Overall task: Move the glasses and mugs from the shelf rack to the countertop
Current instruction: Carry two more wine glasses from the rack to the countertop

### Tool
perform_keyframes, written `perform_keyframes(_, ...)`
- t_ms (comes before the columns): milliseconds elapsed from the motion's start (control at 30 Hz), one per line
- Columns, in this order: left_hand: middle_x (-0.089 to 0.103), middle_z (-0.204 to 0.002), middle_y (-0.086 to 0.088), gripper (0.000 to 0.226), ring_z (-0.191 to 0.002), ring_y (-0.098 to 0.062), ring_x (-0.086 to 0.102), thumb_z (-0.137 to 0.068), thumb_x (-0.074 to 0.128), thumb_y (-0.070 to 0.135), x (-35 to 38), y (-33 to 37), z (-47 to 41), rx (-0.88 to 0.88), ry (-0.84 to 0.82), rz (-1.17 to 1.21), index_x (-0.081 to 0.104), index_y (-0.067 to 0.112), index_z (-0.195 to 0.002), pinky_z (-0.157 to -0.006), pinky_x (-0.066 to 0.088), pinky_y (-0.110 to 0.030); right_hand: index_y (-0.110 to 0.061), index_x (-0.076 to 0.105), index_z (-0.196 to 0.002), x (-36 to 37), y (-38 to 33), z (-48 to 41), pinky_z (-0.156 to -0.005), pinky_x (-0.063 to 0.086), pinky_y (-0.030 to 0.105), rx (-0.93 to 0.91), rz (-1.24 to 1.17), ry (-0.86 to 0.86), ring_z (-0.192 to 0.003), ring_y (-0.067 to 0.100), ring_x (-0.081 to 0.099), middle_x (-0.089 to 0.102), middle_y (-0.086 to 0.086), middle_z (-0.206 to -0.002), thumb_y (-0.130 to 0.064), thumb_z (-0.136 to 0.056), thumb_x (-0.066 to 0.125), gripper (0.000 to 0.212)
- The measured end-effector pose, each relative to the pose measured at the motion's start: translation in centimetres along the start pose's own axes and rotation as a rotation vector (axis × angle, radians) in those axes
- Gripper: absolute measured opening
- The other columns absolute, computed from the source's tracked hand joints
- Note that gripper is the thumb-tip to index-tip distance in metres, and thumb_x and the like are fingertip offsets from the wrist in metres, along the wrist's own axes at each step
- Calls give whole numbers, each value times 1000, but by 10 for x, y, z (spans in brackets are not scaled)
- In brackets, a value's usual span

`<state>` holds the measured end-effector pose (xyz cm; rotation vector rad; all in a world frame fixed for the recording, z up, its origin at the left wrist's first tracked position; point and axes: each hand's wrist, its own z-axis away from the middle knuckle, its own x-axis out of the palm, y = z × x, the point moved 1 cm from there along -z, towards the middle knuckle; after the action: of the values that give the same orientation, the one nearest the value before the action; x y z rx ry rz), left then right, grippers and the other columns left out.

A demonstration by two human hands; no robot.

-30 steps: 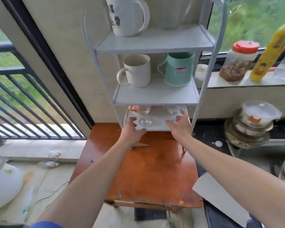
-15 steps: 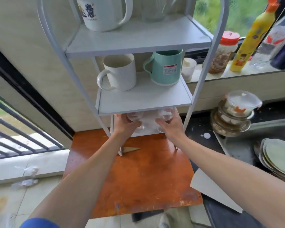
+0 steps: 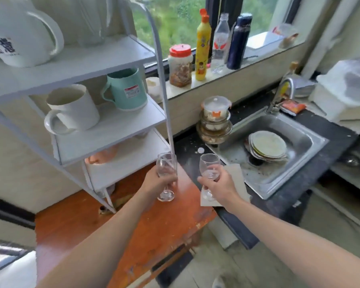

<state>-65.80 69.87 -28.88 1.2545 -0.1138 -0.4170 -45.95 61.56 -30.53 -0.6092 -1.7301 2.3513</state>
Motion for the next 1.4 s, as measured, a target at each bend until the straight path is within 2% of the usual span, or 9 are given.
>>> perform_keyframes(200,63,-78,-12,48,-61,-22,63,-77,78,22,130,15,-4,-102,-330,-7,54,2,-114,-60,50,-30,-16,56,-110,-129,32,42,-47,44,13,94,-109,301,-44,2,58,66,4,-70,-18,-77,80,41)
perform_keyframes(367,62,-66,-9,41,-52,-20,60,-79,76,24,259,39,19,-85,-554,-68,58,1,-108,-50,41,-24,-15,55,-105,-247,67,92,-49,46,23,137,-221,558,-49,14,58,66,13,-86,-17,-77,81,39)
perform_keyframes(433,60,-66,-10,39,-50,-18,59,-81,75,24,316,46,34,-59,-635,-101,60,-1,-106,-48,42,-23,-12,55,-109,-297,83,116,-44,44,19,146,-253,627,-46,12,58,68,11,-78,-17,-78,81,41)
perform_keyframes(700,61,-63,-5,20,-57,-20,60,-82,72,31,543,51,120,-70,-919,-175,59,15,-82,-54,43,-25,-20,57,-108,-496,159,220,-50,43,25,219,-328,830,-53,13,63,69,2,-68,-42,-71,80,49)
perform_keyframes(833,61,-69,-5,25,-59,-20,62,-84,71,31,634,51,157,-88,-998,-222,60,11,-94,-62,45,-29,-24,58,-104,-573,190,266,-53,45,28,253,-344,957,-55,11,65,70,-1,-66,-57,-57,79,62)
perform_keyframes(1033,63,-72,-10,34,-63,-25,62,-83,72,33,762,59,181,-62,-1146,-345,59,7,-102,-73,41,-36,-24,59,-107,-666,236,306,-54,46,25,296,-340,1116,-58,7,68,72,1,-80,-56,-63,78,57)
perform_keyframes(1167,62,-70,-8,30,-61,-24,62,-83,71,33,859,65,182,-34,-1239,-383,60,9,-97,-64,39,-32,-21,57,-110,-735,265,315,-59,46,29,339,-340,1193,-65,12,70,72,5,-87,-50,-71,79,54)
perform_keyframes(1300,63,-79,-14,39,-65,-24,64,-84,70,34,964,79,179,-10,-1345,-434,60,4,-107,-69,43,-33,-20,56,-115,-820,280,316,-61,45,30,344,-365,1295,-69,16,69,71,6,-91,-44,-74,79,52)
perform_keyframes(1400,62,-79,-15,39,-64,-23,62,-81,71,39,1036,95,177,-2,-1439,-477,58,6,-98,-63,44,-30,-21,57,-118,-879,280,318,-64,46,31,357,-382,1361,-72,19,69,70,10,-97,-42,-77,78,50)
